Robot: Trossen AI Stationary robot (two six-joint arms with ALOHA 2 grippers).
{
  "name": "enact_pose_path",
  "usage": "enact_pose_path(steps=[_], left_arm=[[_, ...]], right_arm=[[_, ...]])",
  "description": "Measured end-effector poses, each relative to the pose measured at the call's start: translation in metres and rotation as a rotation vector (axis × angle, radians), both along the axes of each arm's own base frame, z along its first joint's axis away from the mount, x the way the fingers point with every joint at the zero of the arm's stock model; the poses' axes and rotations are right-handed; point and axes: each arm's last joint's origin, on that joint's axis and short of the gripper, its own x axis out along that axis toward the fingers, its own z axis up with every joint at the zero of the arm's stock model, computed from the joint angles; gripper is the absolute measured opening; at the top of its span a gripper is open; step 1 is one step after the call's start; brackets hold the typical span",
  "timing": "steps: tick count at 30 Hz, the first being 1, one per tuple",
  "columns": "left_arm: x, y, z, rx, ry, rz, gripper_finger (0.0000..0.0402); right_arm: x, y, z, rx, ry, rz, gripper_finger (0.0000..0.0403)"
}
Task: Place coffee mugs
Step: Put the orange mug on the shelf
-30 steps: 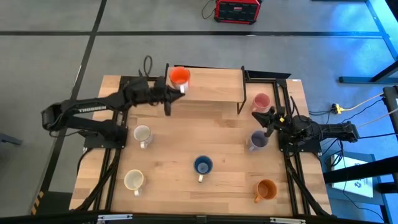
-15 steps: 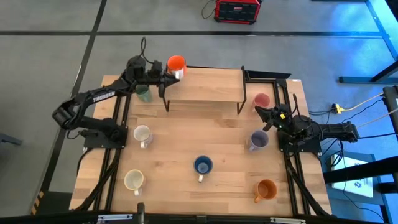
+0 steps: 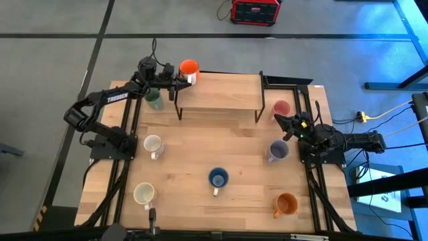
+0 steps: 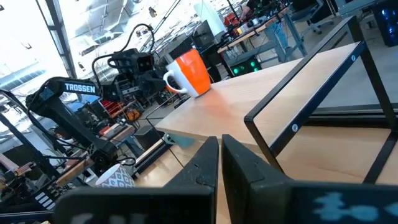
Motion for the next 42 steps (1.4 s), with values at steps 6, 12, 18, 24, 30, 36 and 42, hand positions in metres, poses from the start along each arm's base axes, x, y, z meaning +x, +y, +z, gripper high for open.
enact_pose_path(steps=[6,12,18,24,30,36,42], left_arm=[[0.001,0.003,-0.005,0.009,0.014,0.007,0.0024],[0.001,0.003,-0.005,0.002,0.017,0.017,0.0045],[0.001,0.003,-0.006,-0.007,0.023,0.020,0.0093],[0.000,0.002,-0.004,-0.001,0.023,0.034,0.0102],[-0.004,-0.001,0.006,0.050,0.026,0.096,0.0103],[-0.007,-0.006,0.001,0.015,0.095,0.088,0.0104],[-0.012,-0.011,0.008,0.042,0.123,0.165,0.0104]], right_arm=[[0.000,0.000,0.000,0.000,0.000,0.001,0.0007],[0.000,0.000,0.000,0.000,0.000,0.002,0.0007],[0.000,0.000,0.000,0.000,0.000,0.002,0.0007],[0.000,0.000,0.000,0.000,0.000,0.005,0.0007],[0.000,0.000,0.000,-0.001,0.000,0.010,0.0007],[0.000,0.000,0.000,-0.001,0.001,0.010,0.0007],[0.000,0.000,0.000,-0.001,0.001,0.010,0.0007]])
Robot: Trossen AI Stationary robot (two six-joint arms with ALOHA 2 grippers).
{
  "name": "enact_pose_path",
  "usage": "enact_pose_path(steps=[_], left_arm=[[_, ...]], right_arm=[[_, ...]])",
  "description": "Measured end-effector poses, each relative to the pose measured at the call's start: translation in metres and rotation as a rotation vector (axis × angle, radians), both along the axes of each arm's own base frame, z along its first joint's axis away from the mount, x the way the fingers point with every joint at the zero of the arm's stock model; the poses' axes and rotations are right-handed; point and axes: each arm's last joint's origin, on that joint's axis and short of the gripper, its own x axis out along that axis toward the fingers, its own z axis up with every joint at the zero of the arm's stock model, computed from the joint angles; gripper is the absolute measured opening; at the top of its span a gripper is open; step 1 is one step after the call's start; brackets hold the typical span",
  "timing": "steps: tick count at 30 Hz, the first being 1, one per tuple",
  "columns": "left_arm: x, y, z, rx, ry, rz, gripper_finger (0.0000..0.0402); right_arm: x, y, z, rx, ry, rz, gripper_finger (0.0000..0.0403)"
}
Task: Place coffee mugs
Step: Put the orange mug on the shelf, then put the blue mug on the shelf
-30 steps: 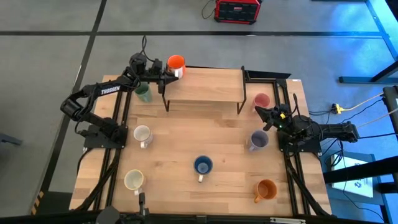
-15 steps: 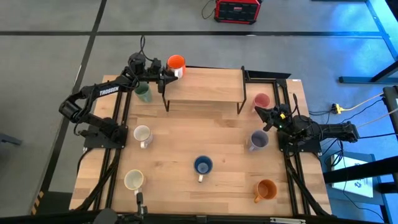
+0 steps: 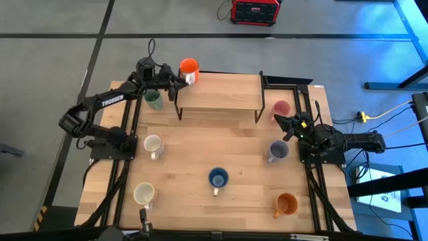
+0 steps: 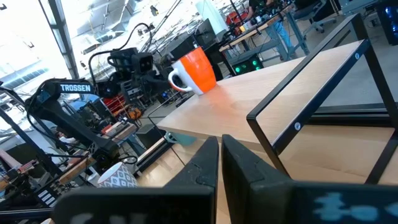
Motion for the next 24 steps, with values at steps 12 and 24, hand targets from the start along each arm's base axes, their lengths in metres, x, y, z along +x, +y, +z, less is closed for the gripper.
enact_pose_path(steps=[12,24], left_arm=[[-0.020,-0.032,0.028,-0.020,0.012,0.038,0.0105],[0.011,-0.118,0.064,-0.038,-0.145,-0.324,0.0105]], right_arm=[[0.000,0.000,0.000,0.000,0.001,0.000,0.0007],[0.000,0.000,0.000,-0.001,0.001,0.009,0.0007]])
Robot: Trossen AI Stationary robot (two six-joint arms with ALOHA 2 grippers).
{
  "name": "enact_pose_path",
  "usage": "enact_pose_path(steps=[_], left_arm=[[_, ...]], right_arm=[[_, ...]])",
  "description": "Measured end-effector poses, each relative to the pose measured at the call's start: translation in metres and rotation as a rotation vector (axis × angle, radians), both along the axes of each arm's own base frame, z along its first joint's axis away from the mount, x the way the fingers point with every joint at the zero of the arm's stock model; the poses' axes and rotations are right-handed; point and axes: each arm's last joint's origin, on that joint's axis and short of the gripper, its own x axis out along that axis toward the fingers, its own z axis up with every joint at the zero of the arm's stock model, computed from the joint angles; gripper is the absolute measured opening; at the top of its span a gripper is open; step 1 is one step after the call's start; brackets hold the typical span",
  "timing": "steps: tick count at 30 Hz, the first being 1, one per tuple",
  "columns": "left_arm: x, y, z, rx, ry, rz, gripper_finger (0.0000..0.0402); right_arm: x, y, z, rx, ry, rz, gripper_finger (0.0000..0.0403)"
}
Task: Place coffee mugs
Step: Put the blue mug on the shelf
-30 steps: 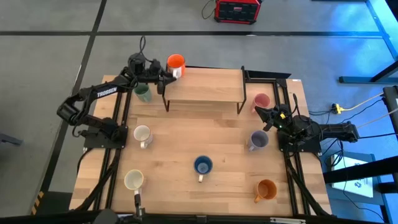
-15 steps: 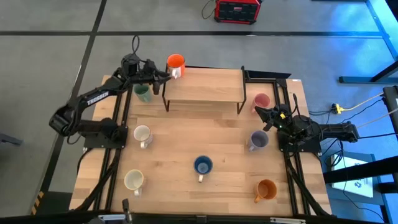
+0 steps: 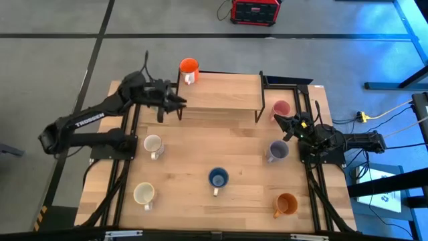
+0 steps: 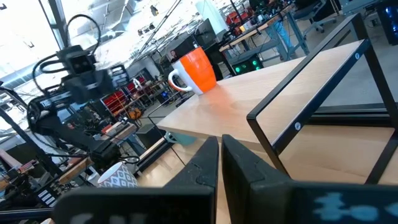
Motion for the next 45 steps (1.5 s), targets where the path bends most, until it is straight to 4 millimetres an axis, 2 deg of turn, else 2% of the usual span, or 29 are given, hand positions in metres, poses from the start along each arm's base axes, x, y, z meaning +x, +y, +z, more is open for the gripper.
enact_pose_path(steps=[4,7,11,17,20,23,31,37,40,45], left_arm=[[0.016,-0.028,-0.002,-0.042,0.020,-0.044,0.0105],[0.026,-0.048,-0.003,-0.073,0.039,-0.005,0.0105],[0.037,-0.074,-0.008,-0.136,0.066,0.051,0.0105],[0.053,-0.125,-0.025,-0.224,0.159,0.000,0.0105],[0.055,-0.151,-0.033,-0.324,0.224,-0.066,0.0105],[0.055,-0.178,-0.032,-0.374,0.250,-0.119,0.0103],[0.067,-0.231,-0.034,-0.325,0.319,-0.205,0.0101],[0.071,-0.264,-0.053,-0.342,0.396,-0.216,0.0101],[0.076,-0.277,-0.071,-0.312,0.423,-0.200,0.0101],[0.091,-0.293,-0.103,-0.251,0.412,-0.153,0.0101]], right_arm=[[0.001,0.002,0.000,-0.006,0.000,0.074,0.0007],[0.001,0.003,0.002,-0.011,-0.001,0.136,0.0007],[-0.002,0.006,0.019,-0.025,-0.047,0.231,0.0007],[0.000,0.011,0.040,-0.070,-0.039,0.420,0.0007],[0.006,0.014,0.046,-0.072,0.005,0.515,0.0007],[0.015,0.017,0.050,-0.065,0.060,0.602,0.0007],[0.042,0.023,0.064,-0.048,0.185,0.751,0.0007],[0.052,0.024,0.082,-0.083,0.191,0.773,0.0007],[0.055,0.024,0.090,-0.094,0.177,0.772,0.0007],[0.056,0.025,0.091,-0.095,0.183,0.780,0.0007]])
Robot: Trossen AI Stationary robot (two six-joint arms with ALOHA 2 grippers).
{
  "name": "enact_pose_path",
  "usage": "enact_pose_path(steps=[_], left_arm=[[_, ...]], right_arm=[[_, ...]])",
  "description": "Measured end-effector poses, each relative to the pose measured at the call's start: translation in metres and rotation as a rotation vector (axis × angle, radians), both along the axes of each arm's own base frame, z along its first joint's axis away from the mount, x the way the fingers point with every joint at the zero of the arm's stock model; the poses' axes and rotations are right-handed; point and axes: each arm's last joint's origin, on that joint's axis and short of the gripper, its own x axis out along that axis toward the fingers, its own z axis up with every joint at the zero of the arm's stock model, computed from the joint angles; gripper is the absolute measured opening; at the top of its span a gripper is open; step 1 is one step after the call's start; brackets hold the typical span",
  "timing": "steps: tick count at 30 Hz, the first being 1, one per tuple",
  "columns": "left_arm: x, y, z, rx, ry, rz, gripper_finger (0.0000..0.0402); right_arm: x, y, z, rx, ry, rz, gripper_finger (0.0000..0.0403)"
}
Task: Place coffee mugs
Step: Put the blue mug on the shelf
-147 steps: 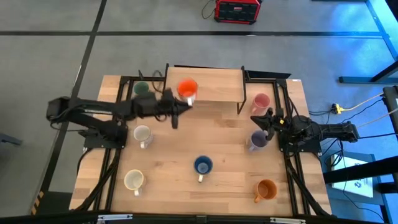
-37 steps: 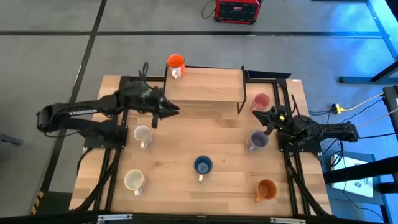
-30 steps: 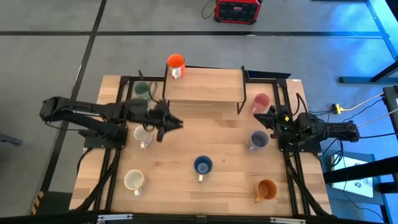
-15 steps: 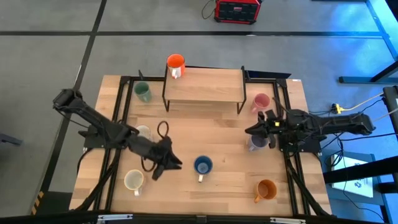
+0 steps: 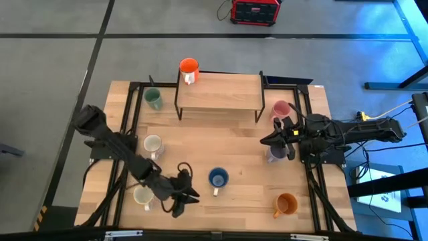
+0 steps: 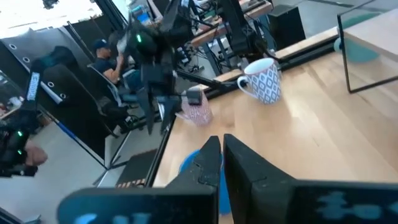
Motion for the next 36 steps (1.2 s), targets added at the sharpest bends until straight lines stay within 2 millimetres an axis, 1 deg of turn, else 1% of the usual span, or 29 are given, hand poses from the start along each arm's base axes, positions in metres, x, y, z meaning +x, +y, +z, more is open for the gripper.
enact_pose_path(steps=[3,7,11,14,20,32,36], left_arm=[[0.009,-0.007,-0.019,0.042,-0.012,-0.021,0.0101],[0.017,-0.011,-0.042,0.124,-0.009,0.016,0.0101],[0.024,-0.010,-0.056,0.193,-0.036,0.075,0.0101],[0.030,-0.006,-0.064,0.202,-0.041,0.095,0.0101],[0.038,0.001,-0.069,0.254,-0.057,0.084,0.0101],[0.045,0.008,-0.068,0.240,-0.062,0.035,0.0101],[0.047,0.007,-0.077,0.234,-0.061,0.012,0.0101]], right_arm=[[0.000,0.000,-0.001,0.000,0.007,0.000,0.0007],[0.000,0.000,-0.001,0.002,0.009,0.000,0.0007],[0.000,0.000,-0.002,0.001,0.022,0.000,0.0007],[-0.001,0.000,-0.004,-0.003,0.042,0.000,0.0007],[-0.001,0.000,-0.007,-0.019,0.070,0.002,0.0007],[-0.001,0.000,-0.007,-0.023,0.068,0.002,0.0007],[-0.001,0.000,-0.007,-0.038,0.064,-0.005,0.0007]])
